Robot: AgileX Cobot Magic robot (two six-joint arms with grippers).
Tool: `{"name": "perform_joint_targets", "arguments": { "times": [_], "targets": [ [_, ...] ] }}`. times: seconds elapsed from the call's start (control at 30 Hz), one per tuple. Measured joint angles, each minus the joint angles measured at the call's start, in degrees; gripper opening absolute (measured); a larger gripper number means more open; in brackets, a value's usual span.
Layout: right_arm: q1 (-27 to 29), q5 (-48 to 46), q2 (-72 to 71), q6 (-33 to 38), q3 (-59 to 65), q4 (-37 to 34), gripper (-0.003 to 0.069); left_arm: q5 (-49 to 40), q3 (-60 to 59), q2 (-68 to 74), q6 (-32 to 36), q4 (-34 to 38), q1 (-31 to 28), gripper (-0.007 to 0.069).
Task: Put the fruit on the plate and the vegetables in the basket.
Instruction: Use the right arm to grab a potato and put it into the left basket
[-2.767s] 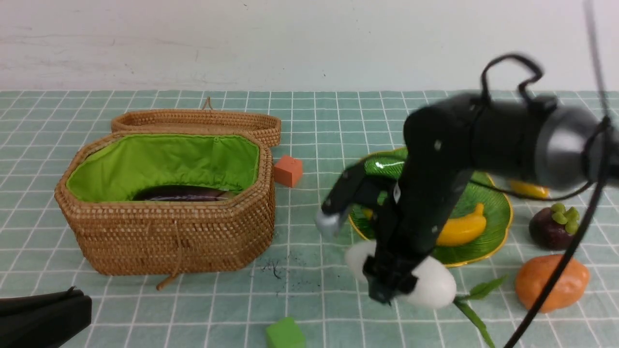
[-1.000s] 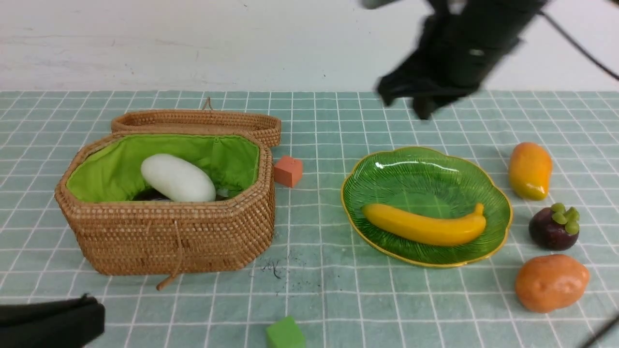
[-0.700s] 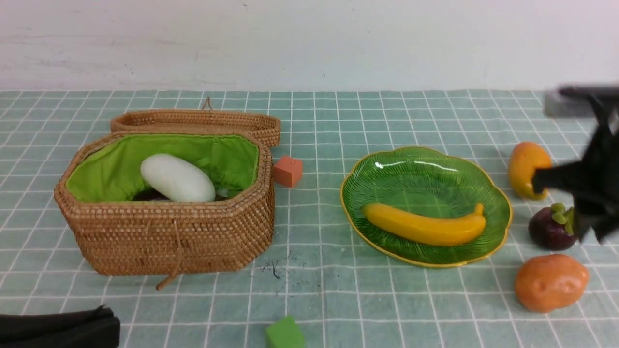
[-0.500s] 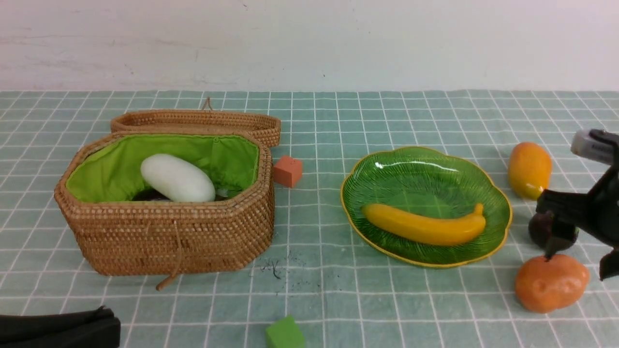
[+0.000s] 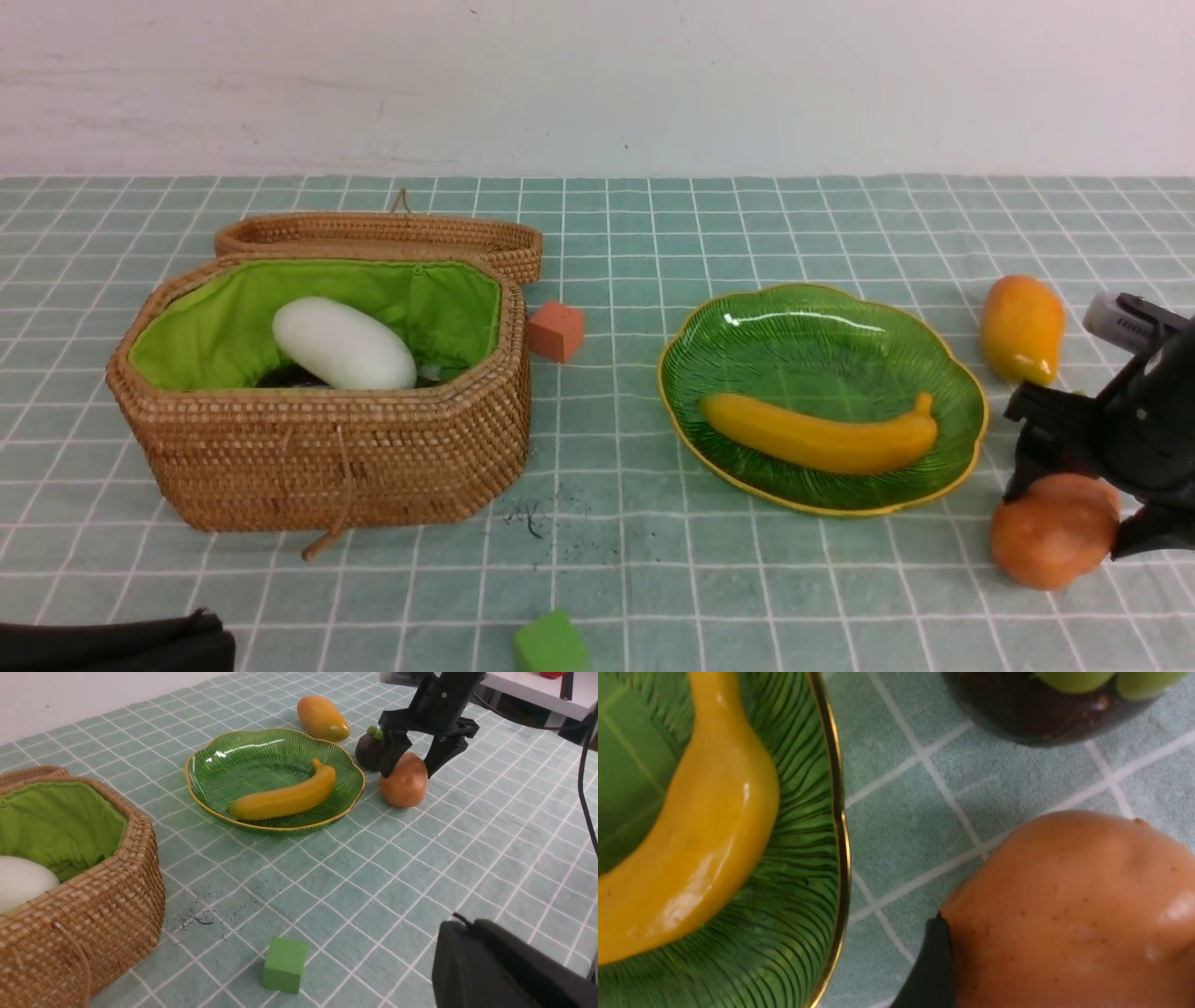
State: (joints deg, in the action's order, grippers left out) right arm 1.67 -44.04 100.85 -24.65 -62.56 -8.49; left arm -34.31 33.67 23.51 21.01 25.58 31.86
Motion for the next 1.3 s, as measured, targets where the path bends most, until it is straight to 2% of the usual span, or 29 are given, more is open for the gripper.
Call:
{"name": "perform_joint_targets", "arguments": {
  "times": [0.47,0.63,0.87,0.97,1.07,1.17,1.3],
  "targets": [
    [0.0,-0.96,-0.76,13.82,-0.31,-0.55,0.0623,-0.05,0.0,0.0,0.0,0.0,0.0,-0.0013],
    [0.0,-1.7,-1.04,13.72,-0.16,-0.25,0.0621,-0.05,0.0,0.0,0.0,0.05,0.0,-0.0013],
    [0.0,-2.02,-1.04,8.13,-0.14,-0.06,0.0621,-0.05,0.0,0.0,0.0,0.05,0.0,-0.0013],
    [0.0,-2.88,-0.87,6.72,0.23,-0.19,0.0674,-0.05,0.0,0.0,0.0,0.05,0.0,-0.0013],
    [0.0,-5.62,0.14,6.43,1.32,0.04,0.0683,-0.05,0.0,0.0,0.0,0.19,0.0,-0.0013],
    [0.0,-6.38,0.34,6.38,1.38,-0.67,0.0672,-0.07,0.0,0.0,0.0,0.42,0.0,-0.0013],
    [0.0,-4.83,0.34,7.21,1.38,-0.53,0.0615,-0.07,-0.04,0.0,0.0,1.17,0.0,-0.0013]
  ]
}}
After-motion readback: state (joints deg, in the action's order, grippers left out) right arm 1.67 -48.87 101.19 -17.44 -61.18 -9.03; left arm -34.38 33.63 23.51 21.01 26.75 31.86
